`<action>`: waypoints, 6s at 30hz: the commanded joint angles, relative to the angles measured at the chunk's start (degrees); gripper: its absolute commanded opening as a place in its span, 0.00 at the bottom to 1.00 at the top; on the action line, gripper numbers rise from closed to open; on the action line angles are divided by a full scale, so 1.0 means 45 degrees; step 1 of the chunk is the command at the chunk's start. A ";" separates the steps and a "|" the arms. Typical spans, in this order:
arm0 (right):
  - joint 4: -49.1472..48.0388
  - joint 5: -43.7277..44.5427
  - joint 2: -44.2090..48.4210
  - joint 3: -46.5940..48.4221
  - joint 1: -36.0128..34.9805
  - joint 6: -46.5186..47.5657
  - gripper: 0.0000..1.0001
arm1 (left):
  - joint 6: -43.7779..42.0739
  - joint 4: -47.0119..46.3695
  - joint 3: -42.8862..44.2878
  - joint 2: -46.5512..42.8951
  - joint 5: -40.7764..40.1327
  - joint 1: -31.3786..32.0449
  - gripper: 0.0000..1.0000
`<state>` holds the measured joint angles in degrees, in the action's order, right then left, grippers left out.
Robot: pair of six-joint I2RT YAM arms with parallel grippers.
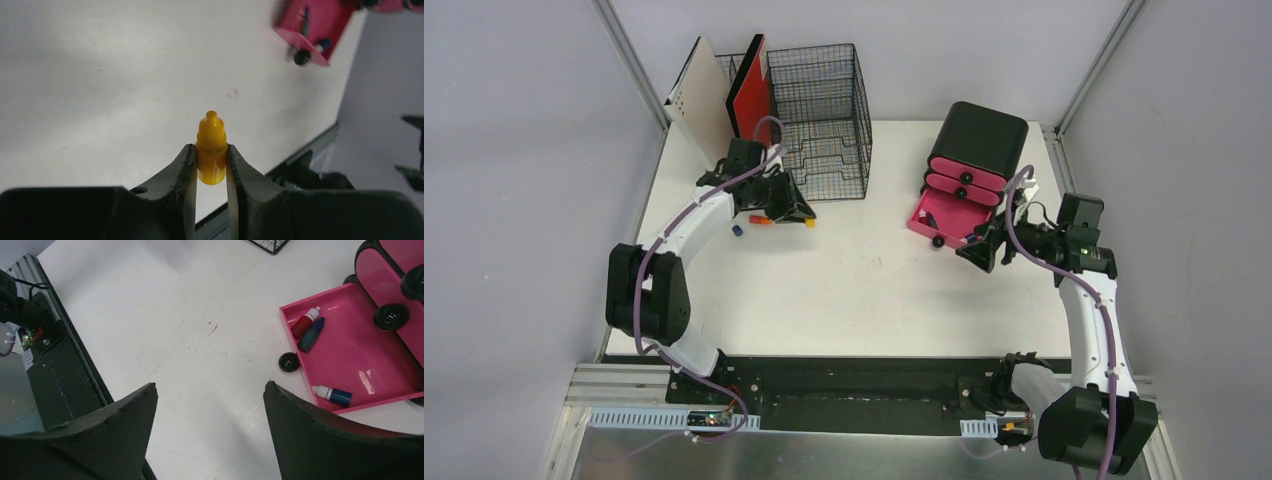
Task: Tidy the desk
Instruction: Pick up the stationery from the center of the board, then place the stationery in the drawer.
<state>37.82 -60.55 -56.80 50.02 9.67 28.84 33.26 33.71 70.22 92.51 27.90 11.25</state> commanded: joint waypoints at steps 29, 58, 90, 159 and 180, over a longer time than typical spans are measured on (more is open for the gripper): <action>-0.1120 -0.1663 -0.3335 0.3598 -0.5578 -0.1755 0.89 | -0.2148 -1.2722 -0.5265 -0.6135 0.5147 0.4489 0.00; -0.8493 -0.2042 -0.3566 0.2575 -0.7386 -0.9461 0.82 | -0.4608 -1.0409 -0.4829 -0.6029 0.4064 0.6092 0.00; -0.5402 -0.1871 -0.4581 0.3525 -0.8575 -0.6956 0.35 | -0.4705 -1.0012 -0.4550 -0.5600 0.4108 0.6212 0.00; -0.7154 1.1323 -0.4014 -0.0508 -0.3873 -0.0367 0.77 | -0.5243 -0.6268 -0.3987 -0.6539 0.1273 0.2300 0.99; -0.1869 0.3045 -0.0555 0.0348 -0.1042 0.0992 0.91 | -0.4564 -0.5226 -0.4227 -0.6943 -0.2653 0.1178 0.99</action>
<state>27.79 -43.05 -60.42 48.64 4.21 31.42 11.20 9.91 50.35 60.77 19.90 17.80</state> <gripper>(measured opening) 0.907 0.991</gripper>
